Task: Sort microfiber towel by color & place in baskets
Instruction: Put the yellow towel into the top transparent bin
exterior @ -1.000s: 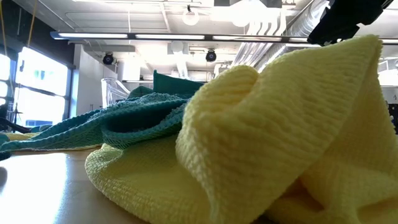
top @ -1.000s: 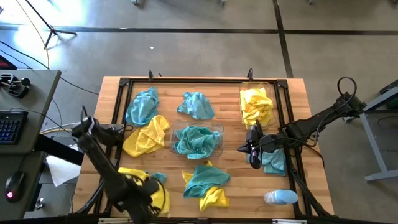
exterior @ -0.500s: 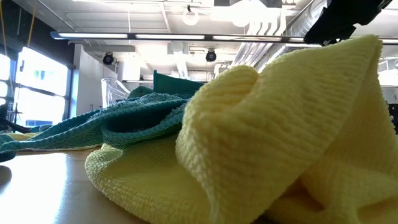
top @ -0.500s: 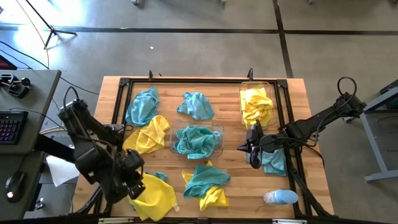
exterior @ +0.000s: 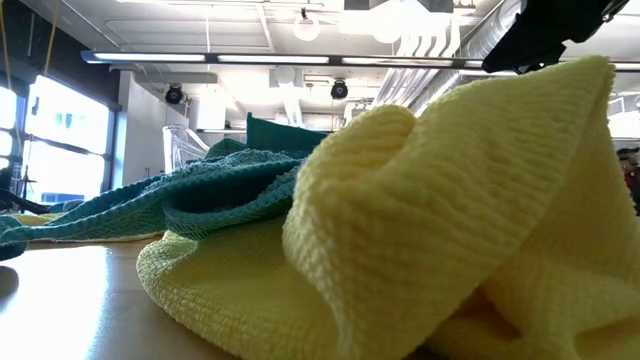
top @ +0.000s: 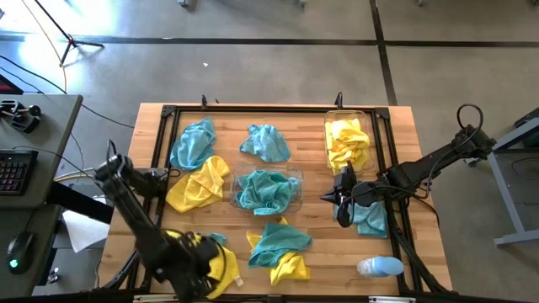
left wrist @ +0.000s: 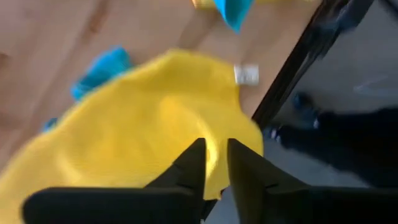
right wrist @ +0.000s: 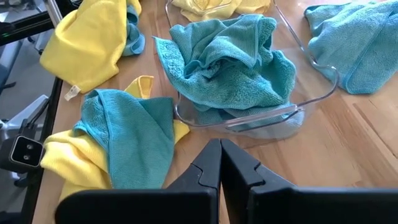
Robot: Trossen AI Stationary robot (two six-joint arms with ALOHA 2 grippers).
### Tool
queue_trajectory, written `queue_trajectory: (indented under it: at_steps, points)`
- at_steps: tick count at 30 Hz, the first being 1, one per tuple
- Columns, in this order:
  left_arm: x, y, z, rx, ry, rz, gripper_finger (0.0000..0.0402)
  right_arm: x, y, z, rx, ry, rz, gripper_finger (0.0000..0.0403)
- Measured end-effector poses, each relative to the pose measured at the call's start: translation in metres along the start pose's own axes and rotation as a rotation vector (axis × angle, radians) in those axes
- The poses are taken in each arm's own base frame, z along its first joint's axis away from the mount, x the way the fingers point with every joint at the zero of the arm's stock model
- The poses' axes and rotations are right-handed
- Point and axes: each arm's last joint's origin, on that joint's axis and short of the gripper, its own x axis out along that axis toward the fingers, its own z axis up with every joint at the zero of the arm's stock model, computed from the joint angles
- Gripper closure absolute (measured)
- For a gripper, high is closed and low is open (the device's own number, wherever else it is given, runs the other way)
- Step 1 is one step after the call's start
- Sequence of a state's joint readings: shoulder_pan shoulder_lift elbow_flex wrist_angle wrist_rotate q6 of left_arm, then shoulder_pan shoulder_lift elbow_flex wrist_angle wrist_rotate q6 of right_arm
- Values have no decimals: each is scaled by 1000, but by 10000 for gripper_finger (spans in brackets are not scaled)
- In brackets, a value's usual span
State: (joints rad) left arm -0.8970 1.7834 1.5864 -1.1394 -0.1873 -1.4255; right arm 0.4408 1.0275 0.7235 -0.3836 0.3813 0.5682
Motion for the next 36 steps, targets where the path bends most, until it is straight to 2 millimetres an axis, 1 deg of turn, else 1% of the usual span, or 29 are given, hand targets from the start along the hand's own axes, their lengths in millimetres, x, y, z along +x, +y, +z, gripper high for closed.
queue_trajectory:
  at_steps: [3,6,9,11,14,16,17,19,20,23,25,27,32,34,36]
  points:
    - [26,-10,-6,47,79,28,310,0,0,0,0,0,0,403]
    - [47,-15,-12,83,138,59,282,0,0,0,0,0,0,403]
    - [67,-17,-18,91,187,115,266,0,0,0,0,0,0,403]
    - [78,-18,-22,90,244,135,261,0,0,0,0,0,1,403]
    - [89,-19,-26,88,351,151,273,0,0,0,0,1,2,403]
    - [91,-19,-27,73,383,153,301,0,0,0,0,2,4,403]
    - [89,-19,-27,63,396,148,324,0,0,0,0,3,5,403]
    - [82,-19,-27,44,410,132,375,0,0,0,0,4,6,403]
    - [78,-19,-26,32,409,122,387,0,0,0,0,4,6,403]
    - [56,-15,-22,-1,399,95,394,0,0,0,0,4,7,403]
    - [36,-6,-21,-40,390,111,399,0,0,0,0,4,7,403]
    - [12,4,-19,-86,358,118,399,0,0,0,0,4,7,403]
    - [-51,39,-15,-215,153,100,401,0,0,0,-7,4,6,403]
    - [-72,54,-14,-243,61,80,401,0,0,0,-7,4,6,403]
    - [-88,67,-11,-247,-23,79,401,0,0,0,-8,4,6,403]
